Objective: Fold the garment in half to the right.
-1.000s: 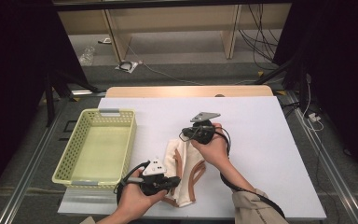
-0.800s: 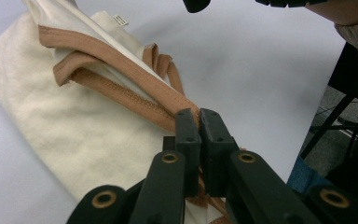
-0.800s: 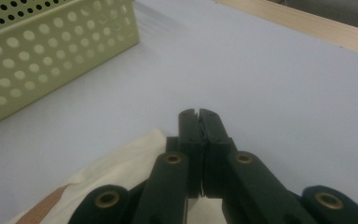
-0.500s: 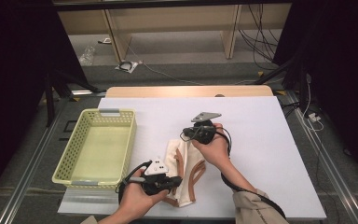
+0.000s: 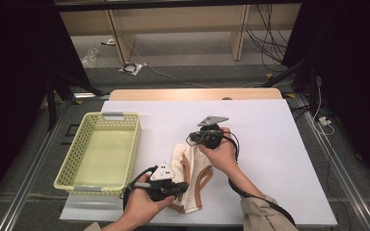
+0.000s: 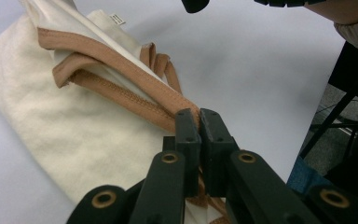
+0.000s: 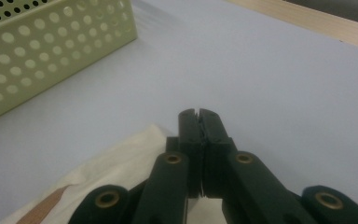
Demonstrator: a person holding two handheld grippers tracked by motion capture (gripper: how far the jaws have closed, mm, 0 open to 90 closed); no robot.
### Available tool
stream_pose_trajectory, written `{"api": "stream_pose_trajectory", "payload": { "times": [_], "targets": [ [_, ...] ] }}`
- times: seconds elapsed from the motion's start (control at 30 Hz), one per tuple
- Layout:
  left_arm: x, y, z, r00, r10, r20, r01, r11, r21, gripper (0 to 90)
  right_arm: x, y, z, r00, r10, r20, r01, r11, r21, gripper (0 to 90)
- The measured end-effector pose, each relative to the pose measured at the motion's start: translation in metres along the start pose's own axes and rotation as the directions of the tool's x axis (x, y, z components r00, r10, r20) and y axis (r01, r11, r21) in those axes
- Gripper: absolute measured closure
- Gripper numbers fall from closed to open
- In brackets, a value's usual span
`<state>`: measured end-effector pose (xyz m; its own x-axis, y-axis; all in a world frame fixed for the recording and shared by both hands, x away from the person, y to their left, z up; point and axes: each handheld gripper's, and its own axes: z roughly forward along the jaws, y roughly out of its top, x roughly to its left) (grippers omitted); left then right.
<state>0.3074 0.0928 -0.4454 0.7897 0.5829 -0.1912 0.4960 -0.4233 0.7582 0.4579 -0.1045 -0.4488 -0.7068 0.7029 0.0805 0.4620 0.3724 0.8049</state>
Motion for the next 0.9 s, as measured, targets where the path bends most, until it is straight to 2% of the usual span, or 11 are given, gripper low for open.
{"api": "stream_pose_trajectory", "payload": {
  "times": [0.9],
  "targets": [
    [-0.0025,0.0013,0.004,1.0,0.006,0.004,-0.006,1.0,0.006,86.5,-0.0035,-0.0033,-0.004,1.0,0.001,0.009,-0.001,1.0,0.004,89.5]
  ]
}}
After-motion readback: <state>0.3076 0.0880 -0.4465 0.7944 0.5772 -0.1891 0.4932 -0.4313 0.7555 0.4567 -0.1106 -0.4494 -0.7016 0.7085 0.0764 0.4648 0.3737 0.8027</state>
